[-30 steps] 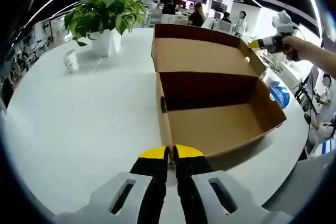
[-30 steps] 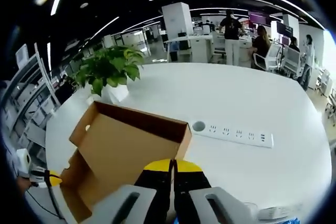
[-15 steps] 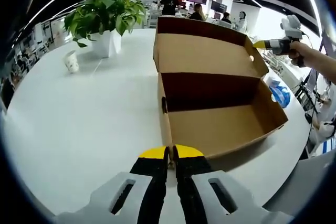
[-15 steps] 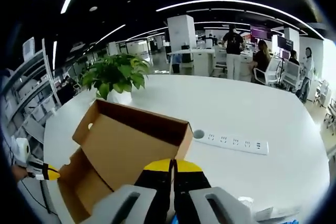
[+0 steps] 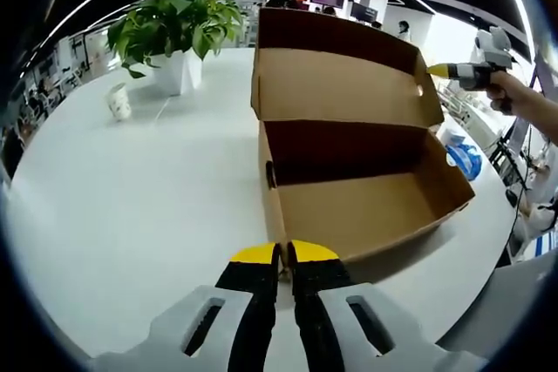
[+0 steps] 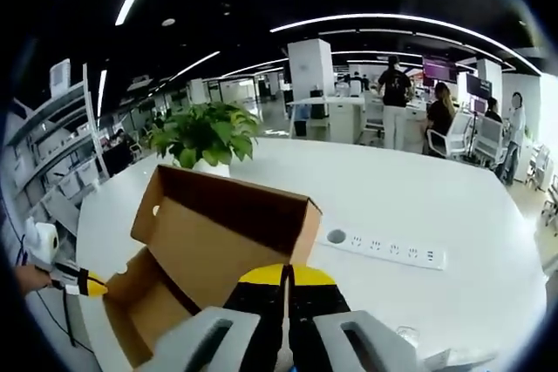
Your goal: Operate the shoe box by opening the lid, removing the specified soft item, and placing it in the target area until the item is outside and the box remains undamaged.
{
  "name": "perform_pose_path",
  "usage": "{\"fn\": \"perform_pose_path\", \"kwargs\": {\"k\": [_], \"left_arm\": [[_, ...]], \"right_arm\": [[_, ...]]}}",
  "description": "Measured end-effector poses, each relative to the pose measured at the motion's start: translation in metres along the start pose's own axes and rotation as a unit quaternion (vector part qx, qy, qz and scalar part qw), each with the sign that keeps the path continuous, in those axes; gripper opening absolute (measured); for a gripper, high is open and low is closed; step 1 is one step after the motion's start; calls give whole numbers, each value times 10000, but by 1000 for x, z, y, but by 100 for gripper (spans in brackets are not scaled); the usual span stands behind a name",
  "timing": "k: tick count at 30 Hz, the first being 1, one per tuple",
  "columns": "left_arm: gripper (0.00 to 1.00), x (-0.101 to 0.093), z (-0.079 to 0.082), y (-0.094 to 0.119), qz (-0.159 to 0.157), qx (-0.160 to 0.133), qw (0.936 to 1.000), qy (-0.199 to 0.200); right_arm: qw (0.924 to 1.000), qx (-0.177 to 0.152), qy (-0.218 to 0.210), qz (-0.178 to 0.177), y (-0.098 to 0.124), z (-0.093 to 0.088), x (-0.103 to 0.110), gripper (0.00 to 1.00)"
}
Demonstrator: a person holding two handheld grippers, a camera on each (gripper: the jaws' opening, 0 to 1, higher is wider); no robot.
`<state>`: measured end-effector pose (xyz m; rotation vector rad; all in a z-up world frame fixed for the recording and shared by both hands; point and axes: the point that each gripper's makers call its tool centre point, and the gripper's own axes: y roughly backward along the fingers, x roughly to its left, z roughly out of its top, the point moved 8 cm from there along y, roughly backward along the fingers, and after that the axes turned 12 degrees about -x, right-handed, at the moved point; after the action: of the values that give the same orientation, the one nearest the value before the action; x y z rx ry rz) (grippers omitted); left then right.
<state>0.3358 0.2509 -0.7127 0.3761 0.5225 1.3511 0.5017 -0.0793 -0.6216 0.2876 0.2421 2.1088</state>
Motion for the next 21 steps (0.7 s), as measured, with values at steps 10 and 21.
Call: {"fn": "perform_pose_path", "kwargs": {"k": [10,21], "left_arm": [[2,1,-1,0,6,-12,10000,-8],[2,3,-1,-1,-25,-13,10000,-6]], "right_arm": [[9999,-116,-16,58,5,-1,-2,0],[9996,-259,-87,108,12,-4,-2,0]]}}
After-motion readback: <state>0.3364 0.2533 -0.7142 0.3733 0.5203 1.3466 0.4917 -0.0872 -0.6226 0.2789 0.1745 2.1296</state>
